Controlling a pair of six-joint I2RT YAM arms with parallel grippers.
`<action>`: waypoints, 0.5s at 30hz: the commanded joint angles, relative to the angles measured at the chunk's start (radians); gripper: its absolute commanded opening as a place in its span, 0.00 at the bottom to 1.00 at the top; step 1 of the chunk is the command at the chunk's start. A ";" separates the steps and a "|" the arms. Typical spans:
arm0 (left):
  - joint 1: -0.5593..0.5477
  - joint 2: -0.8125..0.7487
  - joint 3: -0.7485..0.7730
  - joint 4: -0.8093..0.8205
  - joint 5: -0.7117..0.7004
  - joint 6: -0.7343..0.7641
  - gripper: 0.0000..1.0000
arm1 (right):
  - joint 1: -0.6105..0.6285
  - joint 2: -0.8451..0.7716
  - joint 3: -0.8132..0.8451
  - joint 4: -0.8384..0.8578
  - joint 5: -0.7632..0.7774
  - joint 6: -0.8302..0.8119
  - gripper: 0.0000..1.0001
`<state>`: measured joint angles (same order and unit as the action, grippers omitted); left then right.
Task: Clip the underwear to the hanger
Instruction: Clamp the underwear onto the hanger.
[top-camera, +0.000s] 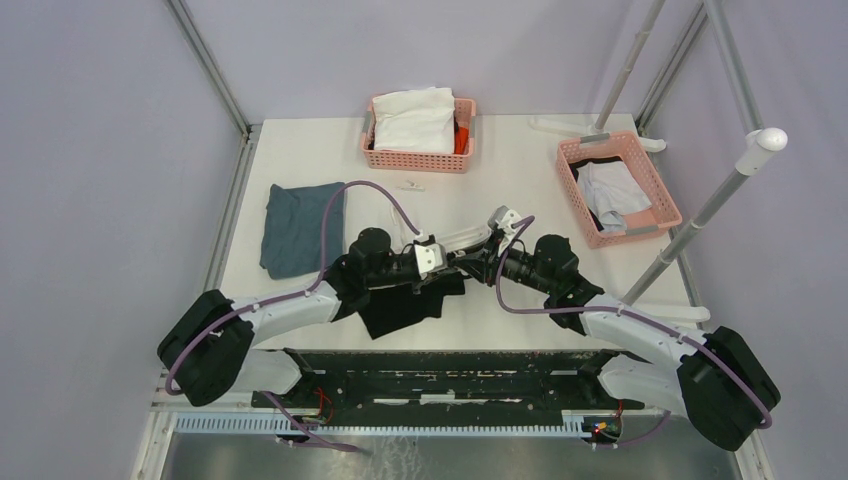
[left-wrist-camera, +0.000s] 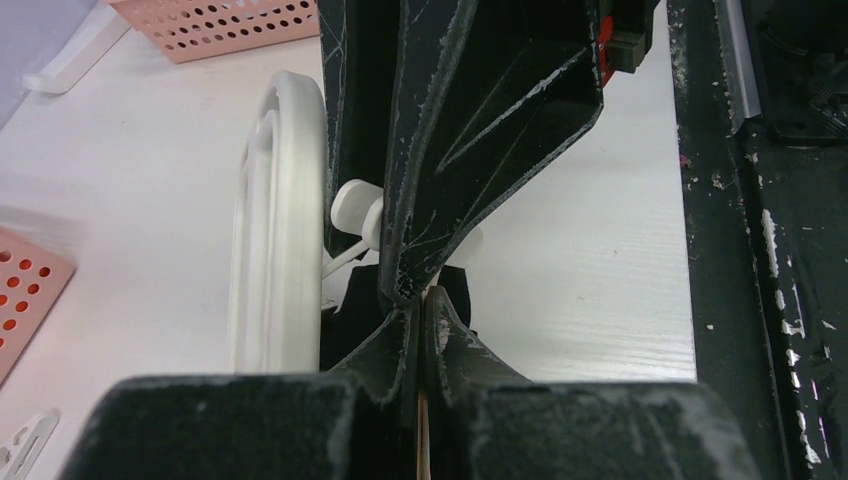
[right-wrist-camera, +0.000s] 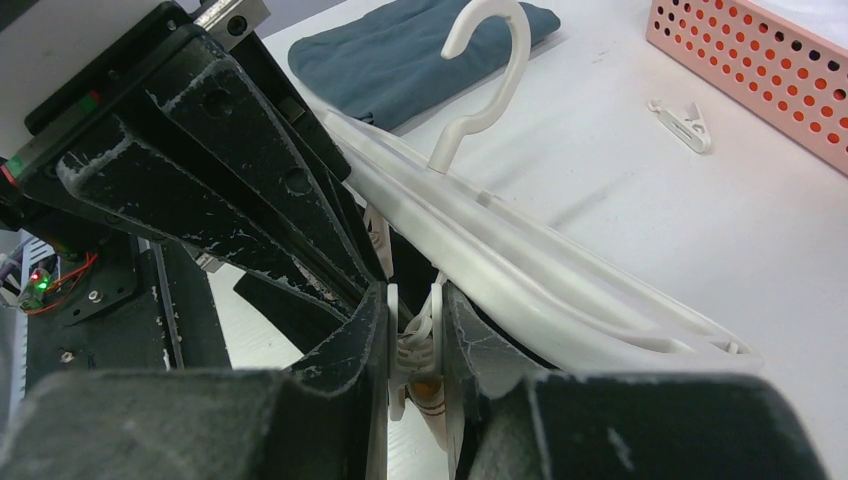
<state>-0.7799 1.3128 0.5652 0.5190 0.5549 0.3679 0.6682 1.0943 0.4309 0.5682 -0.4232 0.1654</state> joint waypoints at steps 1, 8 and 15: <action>-0.003 -0.065 0.020 0.114 0.063 0.043 0.03 | 0.023 -0.004 -0.001 0.021 -0.058 -0.025 0.09; -0.004 -0.075 0.018 0.102 0.056 0.045 0.03 | 0.023 -0.009 -0.003 0.027 -0.065 -0.026 0.35; -0.004 -0.075 0.020 0.101 0.050 0.042 0.03 | 0.022 -0.039 -0.005 0.007 -0.065 -0.025 0.53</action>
<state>-0.7799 1.2854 0.5560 0.4957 0.5644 0.3687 0.6727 1.0870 0.4274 0.5667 -0.4320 0.1394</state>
